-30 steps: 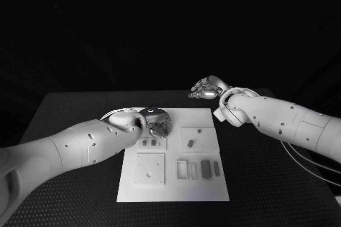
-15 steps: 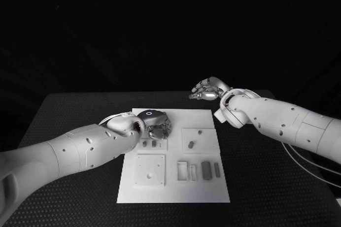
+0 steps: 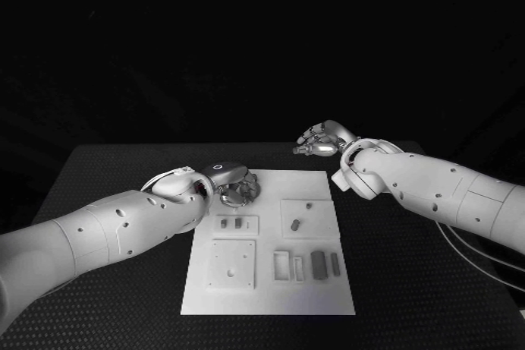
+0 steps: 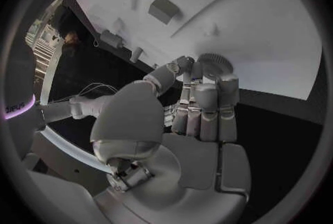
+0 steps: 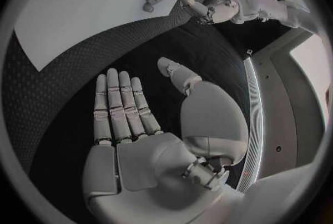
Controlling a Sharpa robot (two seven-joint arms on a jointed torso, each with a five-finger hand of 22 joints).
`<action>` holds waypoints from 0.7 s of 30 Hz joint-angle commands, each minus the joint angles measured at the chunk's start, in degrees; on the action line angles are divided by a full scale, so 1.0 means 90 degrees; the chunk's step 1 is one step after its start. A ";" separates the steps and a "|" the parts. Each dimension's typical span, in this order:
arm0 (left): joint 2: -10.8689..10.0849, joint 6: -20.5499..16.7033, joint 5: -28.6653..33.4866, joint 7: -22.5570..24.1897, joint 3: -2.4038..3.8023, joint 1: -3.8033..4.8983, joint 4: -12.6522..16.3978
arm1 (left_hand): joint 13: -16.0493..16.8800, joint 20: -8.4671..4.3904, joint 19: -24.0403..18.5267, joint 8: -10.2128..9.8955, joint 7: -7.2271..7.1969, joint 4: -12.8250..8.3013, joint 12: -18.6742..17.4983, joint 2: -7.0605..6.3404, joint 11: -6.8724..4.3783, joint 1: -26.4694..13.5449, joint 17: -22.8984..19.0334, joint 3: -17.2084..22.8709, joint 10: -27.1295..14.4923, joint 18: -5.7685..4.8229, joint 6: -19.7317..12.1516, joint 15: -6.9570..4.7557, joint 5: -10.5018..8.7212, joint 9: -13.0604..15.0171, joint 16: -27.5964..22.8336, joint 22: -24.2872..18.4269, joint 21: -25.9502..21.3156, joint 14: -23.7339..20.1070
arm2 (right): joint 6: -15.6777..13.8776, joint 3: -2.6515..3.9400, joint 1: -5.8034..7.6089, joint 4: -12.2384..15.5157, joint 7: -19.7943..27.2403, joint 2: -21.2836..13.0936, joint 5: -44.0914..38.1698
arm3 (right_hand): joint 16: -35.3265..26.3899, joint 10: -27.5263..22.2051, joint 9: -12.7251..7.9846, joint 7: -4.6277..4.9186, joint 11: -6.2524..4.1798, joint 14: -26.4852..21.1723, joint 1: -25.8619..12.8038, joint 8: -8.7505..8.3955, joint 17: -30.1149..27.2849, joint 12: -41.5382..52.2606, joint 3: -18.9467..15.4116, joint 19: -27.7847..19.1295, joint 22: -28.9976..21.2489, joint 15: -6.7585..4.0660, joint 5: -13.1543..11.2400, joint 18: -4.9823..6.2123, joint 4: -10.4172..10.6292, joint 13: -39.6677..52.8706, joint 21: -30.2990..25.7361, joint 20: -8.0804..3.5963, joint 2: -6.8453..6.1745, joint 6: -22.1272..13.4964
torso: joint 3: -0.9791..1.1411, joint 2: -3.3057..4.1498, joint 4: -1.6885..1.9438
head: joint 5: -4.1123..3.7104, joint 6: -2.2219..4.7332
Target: Assemble the parts on the task board
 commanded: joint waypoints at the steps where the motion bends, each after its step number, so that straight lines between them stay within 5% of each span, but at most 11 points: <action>1: -0.0095 0.0035 0.0349 -0.0047 0.0067 0.0002 0.0143 | 0.0007 -0.0067 0.0046 0.0043 -0.0012 0.0002 0.0022 0.0020 -0.0012 -0.0016 -0.0010 0.0029 0.0049 0.0664 0.0047 -0.0048 0.0032 0.0003 0.0023 0.0093 0.0024 0.0011 | 0.0053 0.0002 -0.0002 0.0015 0.0065 -0.0011 -0.0018 | -0.0011 -0.0012 -0.0008 0.0075 0.0017 -0.0028 0.0011 0.0034 -0.0006 -0.0014 -0.0032 -0.0030 0.0008 0.0001 0.0025 0.0050 -0.0002 -0.0011 -0.0038 0.0010 -0.0033 -0.0026 | 0.0002 -0.0005 0.0010 | 0.0010 0.0013; 8: -0.0464 0.0293 0.0438 -0.0159 0.0192 0.0016 0.0472 | 0.0006 -0.0070 0.0048 0.0042 -0.0012 0.0002 0.0019 0.0017 -0.0014 -0.0019 -0.0012 0.0034 0.0054 0.0662 0.0049 -0.0051 0.0030 0.0002 0.0024 0.0092 0.0025 0.0011 | 0.0053 0.0002 -0.0002 0.0026 0.0062 -0.0039 -0.0018 | -0.0010 -0.0012 -0.0009 0.0075 0.0017 -0.0029 0.0011 0.0035 -0.0006 -0.0013 -0.0032 -0.0030 0.0011 0.0001 0.0025 0.0050 -0.0002 -0.0013 -0.0040 0.0010 -0.0033 -0.0026 | 0.0013 -0.0005 -0.0001 | 0.0036 0.0021; 21: -0.0827 0.0496 0.0569 -0.0211 0.0189 0.0022 0.0577 | 0.0007 -0.0075 0.0045 0.0042 -0.0014 0.0004 0.0015 0.0008 -0.0019 -0.0028 -0.0017 0.0043 0.0069 0.0656 0.0056 -0.0055 0.0024 0.0000 0.0023 0.0090 0.0022 0.0009 | 0.0050 0.0001 -0.0001 0.0021 0.0062 -0.0031 -0.0018 | -0.0009 -0.0012 -0.0011 0.0074 0.0017 -0.0030 0.0014 0.0037 -0.0007 -0.0012 -0.0033 -0.0029 0.0015 0.0001 0.0026 0.0052 -0.0003 -0.0018 -0.0044 0.0011 -0.0035 -0.0026 | 0.0010 0.0007 0.0001 | 0.0070 0.0019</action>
